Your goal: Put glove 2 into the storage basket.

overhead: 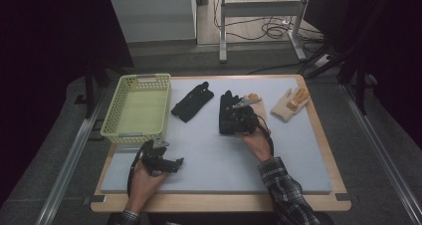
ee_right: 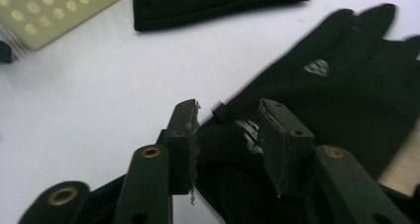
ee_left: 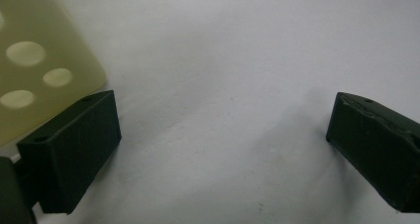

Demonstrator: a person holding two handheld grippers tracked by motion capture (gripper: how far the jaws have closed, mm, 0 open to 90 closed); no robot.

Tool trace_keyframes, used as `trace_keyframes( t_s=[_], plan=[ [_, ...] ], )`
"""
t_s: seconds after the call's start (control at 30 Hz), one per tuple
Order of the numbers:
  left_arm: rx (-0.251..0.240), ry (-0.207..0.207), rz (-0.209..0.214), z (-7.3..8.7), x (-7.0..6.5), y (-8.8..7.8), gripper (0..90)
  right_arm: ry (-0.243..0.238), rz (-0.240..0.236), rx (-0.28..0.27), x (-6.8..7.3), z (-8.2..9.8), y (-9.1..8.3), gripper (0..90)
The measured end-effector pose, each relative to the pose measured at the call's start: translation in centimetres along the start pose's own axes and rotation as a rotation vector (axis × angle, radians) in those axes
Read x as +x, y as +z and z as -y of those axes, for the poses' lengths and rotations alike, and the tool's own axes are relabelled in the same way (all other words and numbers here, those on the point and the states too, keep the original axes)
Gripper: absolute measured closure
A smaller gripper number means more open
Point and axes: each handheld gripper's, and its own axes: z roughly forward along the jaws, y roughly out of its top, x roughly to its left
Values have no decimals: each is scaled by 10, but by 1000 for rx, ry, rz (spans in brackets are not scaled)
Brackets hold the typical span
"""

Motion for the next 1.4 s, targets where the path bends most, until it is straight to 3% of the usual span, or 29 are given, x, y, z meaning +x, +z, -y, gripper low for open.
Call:
trace_keyframes(
  t_s=[0.5,0.63,0.83,0.97,1.07,1.1,1.13,1.2,1.23,1.4],
  plan=[
    [0,1,0,0,0,0,8,-30,-65,29,35,-34,67,727],
    [-1,-1,1,0,0,0,8,-64,-87,29,52,-47,92,727],
    [0,-2,2,0,0,0,8,-54,-111,9,62,-59,111,680],
    [0,-2,2,0,0,0,8,-40,-103,-14,68,-66,123,616],
    [-1,-2,2,0,0,0,8,-83,-53,8,73,-67,136,595],
    [-1,-2,2,0,0,0,7,-115,-26,10,75,-66,139,668],
    [-1,-2,2,0,0,0,8,-115,-26,10,75,-66,139,668],
    [-1,-3,2,0,0,0,8,-155,17,21,78,-66,141,770],
    [0,-2,2,0,0,0,8,-152,-8,27,79,-65,141,872],
    [-1,-2,2,0,0,0,8,-171,13,49,84,-66,136,883]
  ],
)
